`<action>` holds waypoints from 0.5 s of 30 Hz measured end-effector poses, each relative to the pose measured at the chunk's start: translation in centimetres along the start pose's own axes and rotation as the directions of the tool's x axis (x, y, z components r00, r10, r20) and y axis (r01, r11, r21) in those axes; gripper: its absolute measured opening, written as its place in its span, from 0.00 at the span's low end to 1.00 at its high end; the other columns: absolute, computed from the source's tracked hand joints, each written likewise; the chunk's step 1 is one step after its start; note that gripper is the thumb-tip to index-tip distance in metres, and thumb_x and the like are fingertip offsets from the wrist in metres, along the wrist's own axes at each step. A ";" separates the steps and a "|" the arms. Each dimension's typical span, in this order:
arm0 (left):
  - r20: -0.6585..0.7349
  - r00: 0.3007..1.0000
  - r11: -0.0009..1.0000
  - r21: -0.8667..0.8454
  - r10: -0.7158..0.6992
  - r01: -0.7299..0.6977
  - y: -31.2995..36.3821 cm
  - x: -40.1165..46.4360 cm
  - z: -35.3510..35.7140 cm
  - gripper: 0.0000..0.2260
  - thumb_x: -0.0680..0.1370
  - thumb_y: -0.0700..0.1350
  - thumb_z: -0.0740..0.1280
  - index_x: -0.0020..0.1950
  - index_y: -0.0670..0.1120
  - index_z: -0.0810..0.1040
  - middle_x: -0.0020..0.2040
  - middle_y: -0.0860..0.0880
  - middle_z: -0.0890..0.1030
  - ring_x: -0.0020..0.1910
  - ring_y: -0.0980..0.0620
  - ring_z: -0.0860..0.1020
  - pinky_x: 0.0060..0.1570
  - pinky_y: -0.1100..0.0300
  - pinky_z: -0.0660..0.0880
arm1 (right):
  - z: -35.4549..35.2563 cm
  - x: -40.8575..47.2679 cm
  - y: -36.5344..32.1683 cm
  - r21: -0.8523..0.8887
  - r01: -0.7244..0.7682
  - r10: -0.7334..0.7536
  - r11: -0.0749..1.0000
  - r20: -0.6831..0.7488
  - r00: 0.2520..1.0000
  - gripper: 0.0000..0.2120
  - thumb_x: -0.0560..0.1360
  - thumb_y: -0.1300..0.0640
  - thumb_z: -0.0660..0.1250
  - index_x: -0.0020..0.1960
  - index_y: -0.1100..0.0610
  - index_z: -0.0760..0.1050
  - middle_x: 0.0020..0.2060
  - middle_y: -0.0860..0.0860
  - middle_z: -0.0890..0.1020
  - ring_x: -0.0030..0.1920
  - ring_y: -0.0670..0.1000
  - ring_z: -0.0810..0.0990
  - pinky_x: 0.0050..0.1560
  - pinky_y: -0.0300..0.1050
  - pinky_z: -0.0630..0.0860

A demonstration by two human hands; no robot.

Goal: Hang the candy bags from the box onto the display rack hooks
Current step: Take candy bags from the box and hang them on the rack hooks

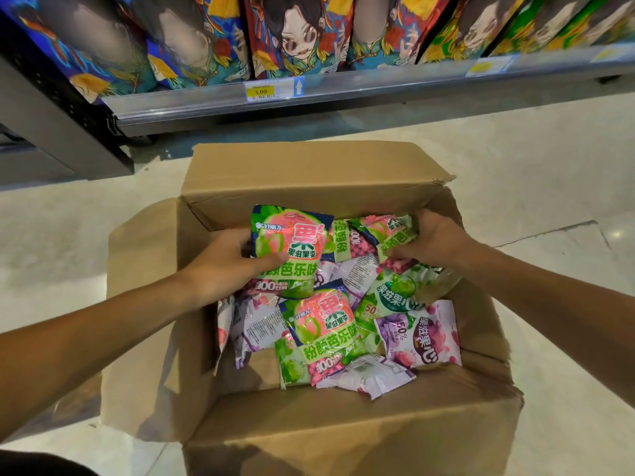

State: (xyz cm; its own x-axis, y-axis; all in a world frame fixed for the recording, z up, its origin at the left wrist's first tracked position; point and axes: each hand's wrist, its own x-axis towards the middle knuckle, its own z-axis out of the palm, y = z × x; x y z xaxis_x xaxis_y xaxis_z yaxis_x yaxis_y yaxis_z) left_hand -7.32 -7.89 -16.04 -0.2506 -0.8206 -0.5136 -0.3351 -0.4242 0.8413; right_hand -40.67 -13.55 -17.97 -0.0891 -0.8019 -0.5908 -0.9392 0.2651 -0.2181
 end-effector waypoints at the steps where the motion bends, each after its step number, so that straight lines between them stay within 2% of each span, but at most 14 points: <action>1: 0.005 1.000 1.000 -0.001 -0.001 0.001 0.0 0.0 0.1 0.11 0.77 0.45 0.72 0.58 0.46 0.83 0.52 0.52 0.87 0.51 0.55 0.85 0.53 0.62 0.81 | 0.0 -0.3 0.0 0.010 0.002 -0.001 1.000 -0.006 1.000 0.39 0.61 0.39 0.81 0.65 0.53 0.71 0.53 0.50 0.82 0.51 0.52 0.80 0.49 0.46 0.77; 5: 0.020 1.000 1.000 0.008 0.010 -0.010 0.7 0.2 0.5 0.12 0.76 0.48 0.73 0.58 0.47 0.83 0.53 0.53 0.86 0.53 0.55 0.84 0.59 0.54 0.79 | -1.3 -1.5 -0.7 0.041 -0.013 0.012 0.999 0.029 1.000 0.36 0.56 0.38 0.83 0.57 0.53 0.77 0.47 0.48 0.84 0.48 0.50 0.82 0.52 0.47 0.80; 7: 0.023 1.000 1.000 0.020 0.008 -0.009 1.0 0.2 0.9 0.12 0.76 0.49 0.72 0.58 0.47 0.83 0.53 0.53 0.86 0.53 0.55 0.84 0.60 0.49 0.79 | -2.3 -2.2 -0.8 0.142 -0.021 0.005 0.990 0.107 0.994 0.31 0.56 0.41 0.84 0.53 0.54 0.81 0.46 0.49 0.86 0.48 0.49 0.84 0.55 0.49 0.81; 10: 0.023 1.000 0.999 0.039 -0.015 0.014 1.2 0.4 1.3 0.12 0.77 0.50 0.73 0.58 0.48 0.83 0.53 0.52 0.86 0.53 0.50 0.85 0.56 0.36 0.78 | -3.2 -3.5 -0.8 0.295 -0.020 -0.021 0.955 0.135 0.991 0.19 0.62 0.46 0.82 0.49 0.51 0.83 0.43 0.45 0.86 0.46 0.45 0.84 0.45 0.37 0.78; 11: 0.024 1.000 0.999 0.039 -0.018 0.017 1.1 0.5 1.5 0.11 0.77 0.50 0.73 0.57 0.48 0.83 0.52 0.52 0.86 0.53 0.50 0.85 0.56 0.37 0.79 | -3.2 -3.8 -0.8 0.344 -0.019 -0.026 0.939 0.127 0.992 0.18 0.63 0.46 0.82 0.50 0.51 0.83 0.43 0.45 0.86 0.45 0.44 0.84 0.43 0.35 0.76; 12: 0.017 1.000 1.000 0.024 -0.020 0.019 1.0 0.7 1.7 0.10 0.77 0.49 0.72 0.57 0.48 0.83 0.52 0.52 0.87 0.52 0.50 0.85 0.56 0.42 0.80 | -3.2 -4.0 -1.0 0.391 -0.018 -0.029 0.920 0.114 0.993 0.19 0.64 0.46 0.82 0.50 0.51 0.83 0.43 0.45 0.87 0.44 0.43 0.84 0.42 0.34 0.75; 14: 0.002 1.000 0.999 -0.019 -0.026 0.027 1.1 0.8 2.1 0.09 0.77 0.45 0.72 0.56 0.45 0.83 0.50 0.53 0.87 0.51 0.53 0.85 0.52 0.59 0.82 | -2.9 -4.6 -1.3 0.468 -0.002 -0.039 0.884 0.078 0.996 0.21 0.63 0.45 0.81 0.52 0.51 0.82 0.43 0.44 0.86 0.42 0.40 0.84 0.40 0.32 0.75; 15: -0.007 0.999 0.999 -0.035 -0.038 0.037 1.2 0.8 2.2 0.09 0.77 0.44 0.72 0.56 0.44 0.83 0.50 0.53 0.87 0.51 0.54 0.85 0.49 0.64 0.81 | -2.7 -4.8 -1.4 0.513 0.006 -0.045 0.859 0.064 0.997 0.22 0.63 0.45 0.82 0.53 0.51 0.81 0.44 0.44 0.86 0.41 0.40 0.84 0.39 0.31 0.76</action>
State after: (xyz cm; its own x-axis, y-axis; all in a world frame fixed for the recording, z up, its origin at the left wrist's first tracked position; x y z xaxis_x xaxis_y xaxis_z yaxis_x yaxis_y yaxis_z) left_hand -9.97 -8.21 -15.80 -0.2315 -0.8068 -0.5436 -0.3119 -0.4677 0.8270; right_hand -39.84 -11.49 -12.70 -0.0254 -0.7771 -0.6289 -0.6370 0.4975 -0.5889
